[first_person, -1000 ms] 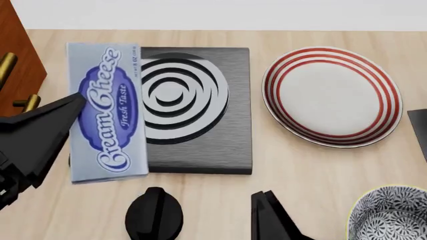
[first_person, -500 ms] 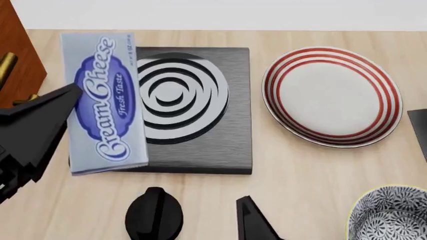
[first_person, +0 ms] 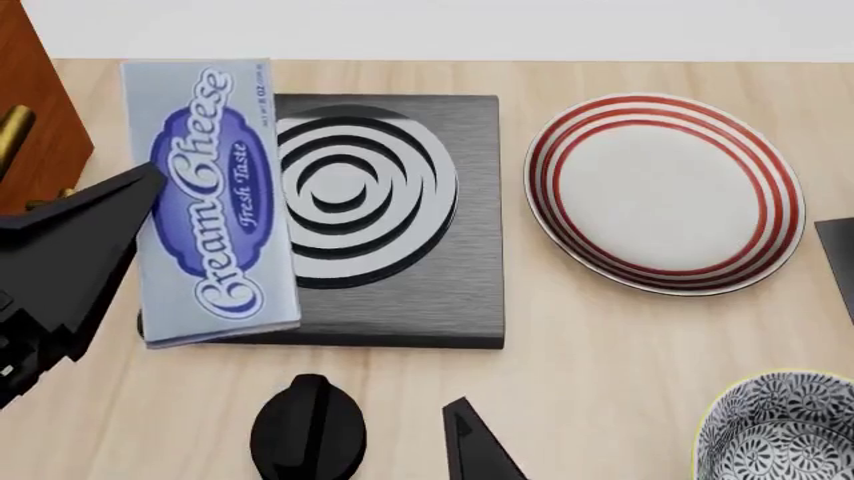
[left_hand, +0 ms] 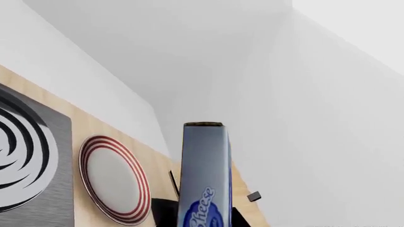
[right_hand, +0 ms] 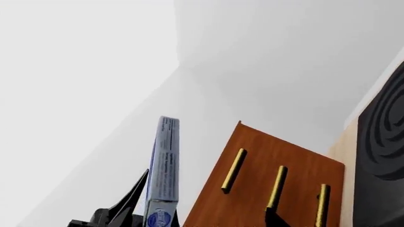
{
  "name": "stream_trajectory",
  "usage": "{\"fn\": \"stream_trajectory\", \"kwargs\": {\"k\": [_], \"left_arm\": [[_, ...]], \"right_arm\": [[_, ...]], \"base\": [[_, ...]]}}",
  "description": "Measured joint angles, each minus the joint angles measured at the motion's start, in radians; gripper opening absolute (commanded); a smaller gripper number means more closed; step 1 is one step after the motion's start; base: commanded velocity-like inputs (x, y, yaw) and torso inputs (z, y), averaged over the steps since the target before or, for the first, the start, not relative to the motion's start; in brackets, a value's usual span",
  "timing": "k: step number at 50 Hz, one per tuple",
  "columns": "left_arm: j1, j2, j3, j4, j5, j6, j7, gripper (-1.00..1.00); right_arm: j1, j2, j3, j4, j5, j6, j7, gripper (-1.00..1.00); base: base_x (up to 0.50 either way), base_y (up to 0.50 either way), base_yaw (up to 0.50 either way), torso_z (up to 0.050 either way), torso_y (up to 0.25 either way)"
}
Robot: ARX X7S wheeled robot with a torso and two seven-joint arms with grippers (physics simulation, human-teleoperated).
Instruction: Pick up the cream cheese and put it in the bowl.
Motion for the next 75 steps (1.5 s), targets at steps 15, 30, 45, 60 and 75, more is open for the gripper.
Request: {"fn": "stream_trajectory", "kwargs": {"k": [15, 30, 45, 60, 75], "left_arm": [[0.001, 0.010, 0.017, -0.008, 0.024, -0.011, 0.011, -1.00], [0.008, 0.015, 0.026, -0.009, 0.037, -0.017, 0.021, -1.00], [0.010, 0.021, 0.037, -0.007, 0.046, -0.023, 0.023, -1.00], [0.009, 0.027, 0.046, -0.006, 0.055, -0.028, 0.025, -1.00], [0.011, 0.032, 0.057, -0.003, 0.071, -0.035, 0.031, -1.00]], "right_arm": [[0.013, -0.006, -0.020, -0.009, -0.009, 0.009, 0.014, 1.00], [0.032, -0.014, -0.042, -0.020, -0.024, 0.018, 0.036, 1.00], [0.056, -0.023, -0.061, -0.016, -0.034, 0.027, 0.050, 1.00], [0.079, -0.032, -0.081, -0.022, -0.041, 0.037, 0.073, 1.00], [0.093, -0.038, -0.095, -0.033, -0.046, 0.042, 0.085, 1.00]], "base": [[0.00, 0.00, 0.00, 0.000, 0.001], [0.00, 0.00, 0.00, 0.000, 0.000], [0.00, 0.00, 0.00, 0.000, 0.001], [0.00, 0.00, 0.00, 0.001, 0.001], [0.00, 0.00, 0.00, 0.000, 0.001]]}}
